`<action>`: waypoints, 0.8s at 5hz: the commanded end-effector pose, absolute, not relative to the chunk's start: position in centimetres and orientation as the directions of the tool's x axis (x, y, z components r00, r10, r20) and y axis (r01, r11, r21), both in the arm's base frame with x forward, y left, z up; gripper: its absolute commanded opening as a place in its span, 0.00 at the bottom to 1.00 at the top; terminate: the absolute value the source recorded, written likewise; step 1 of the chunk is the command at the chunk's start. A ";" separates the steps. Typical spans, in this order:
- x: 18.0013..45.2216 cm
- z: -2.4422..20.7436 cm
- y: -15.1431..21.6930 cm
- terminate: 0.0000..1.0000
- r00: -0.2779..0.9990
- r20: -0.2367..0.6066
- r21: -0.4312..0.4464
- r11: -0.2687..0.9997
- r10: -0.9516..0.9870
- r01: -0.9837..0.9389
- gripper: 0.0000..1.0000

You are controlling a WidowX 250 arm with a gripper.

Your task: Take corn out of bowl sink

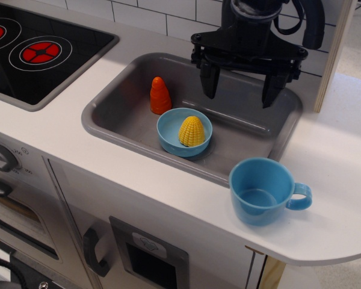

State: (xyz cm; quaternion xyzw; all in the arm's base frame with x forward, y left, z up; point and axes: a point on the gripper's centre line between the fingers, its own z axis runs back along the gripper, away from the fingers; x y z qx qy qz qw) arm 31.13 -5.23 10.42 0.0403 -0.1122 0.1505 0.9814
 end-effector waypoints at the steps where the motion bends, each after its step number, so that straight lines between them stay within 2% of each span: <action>1: 31.1 10.4 -5.2 0.00 0.930 0.232 0.045 0.951 0.286 -0.304 1.00; 3: 34.6 8.7 -1.1 0.00 0.886 0.271 0.013 0.919 0.376 -0.394 1.00; 4: 35.5 7.5 0.9 0.00 0.867 0.285 0.010 0.903 0.409 -0.430 1.00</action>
